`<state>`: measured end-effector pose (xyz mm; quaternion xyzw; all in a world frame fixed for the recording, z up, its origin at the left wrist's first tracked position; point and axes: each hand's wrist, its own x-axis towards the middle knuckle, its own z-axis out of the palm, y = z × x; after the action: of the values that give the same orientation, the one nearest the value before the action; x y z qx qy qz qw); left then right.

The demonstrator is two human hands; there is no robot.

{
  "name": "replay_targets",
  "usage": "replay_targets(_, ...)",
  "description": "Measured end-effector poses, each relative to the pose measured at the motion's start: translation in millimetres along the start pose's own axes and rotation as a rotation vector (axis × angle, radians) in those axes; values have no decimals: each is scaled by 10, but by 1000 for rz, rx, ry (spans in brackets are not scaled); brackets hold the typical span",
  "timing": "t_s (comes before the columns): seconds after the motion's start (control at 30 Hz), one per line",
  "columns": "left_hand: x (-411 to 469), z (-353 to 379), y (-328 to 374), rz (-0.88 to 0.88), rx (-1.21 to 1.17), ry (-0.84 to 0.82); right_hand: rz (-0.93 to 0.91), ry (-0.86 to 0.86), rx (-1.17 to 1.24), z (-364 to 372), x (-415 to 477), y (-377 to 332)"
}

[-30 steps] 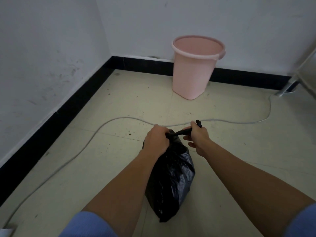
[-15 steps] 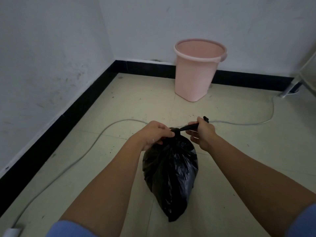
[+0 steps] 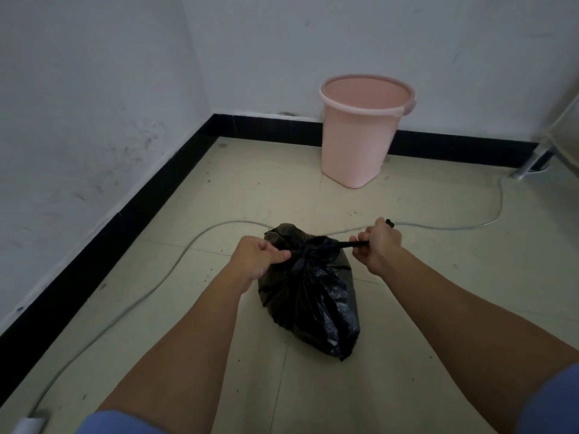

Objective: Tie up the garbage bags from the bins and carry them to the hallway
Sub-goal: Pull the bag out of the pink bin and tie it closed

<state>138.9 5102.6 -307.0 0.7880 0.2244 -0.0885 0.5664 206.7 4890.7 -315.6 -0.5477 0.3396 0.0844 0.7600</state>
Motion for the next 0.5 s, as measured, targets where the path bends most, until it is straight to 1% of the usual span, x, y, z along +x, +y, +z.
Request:
replay_targets(0.1, -19, -15, -47, -21, 2, -50, 4, -12, -186, -71, 60, -6)
replay_targets(0.17, 3, -94, -45, -32, -82, -70, -66, -5, -368, -119, 72, -115)
replay_targets(0.2, 35, -138, -58, -45, -135, -35, -163, 30, -512, -134, 81, -173)
replay_targets(0.23, 69, -178, -84, -63, -187, 28, -302, 96, -714, -142, 78, -226)
replay_targets(0.3, 148, -228, -158, -114, -266, 198, -664, 253, -1095, -71, -22, -292)
replay_targets(0.33, 177, -235, -201, -138, -278, 268, -832, 269, -1215, 15, -111, -298)
replay_targets(0.37, 199, -229, -250, -158, -276, 315, -955, 213, -1294, 113, -184, -287)
replay_targets(0.4, 213, -220, -301, -172, -270, 340, -1010, 99, -1363, 218, -234, -249)
replay_targets(0.43, 219, -209, -346, -182, -262, 353, -1005, -34, -1436, 316, -283, -179)
replay_targets(0.47, 221, -198, -388, -190, -249, 359, -959, -151, -1520, 388, -302, -76)
replay_targets(0.5, 232, -192, -429, -194, -231, 365, -907, -231, -1608, 435, -311, 33)
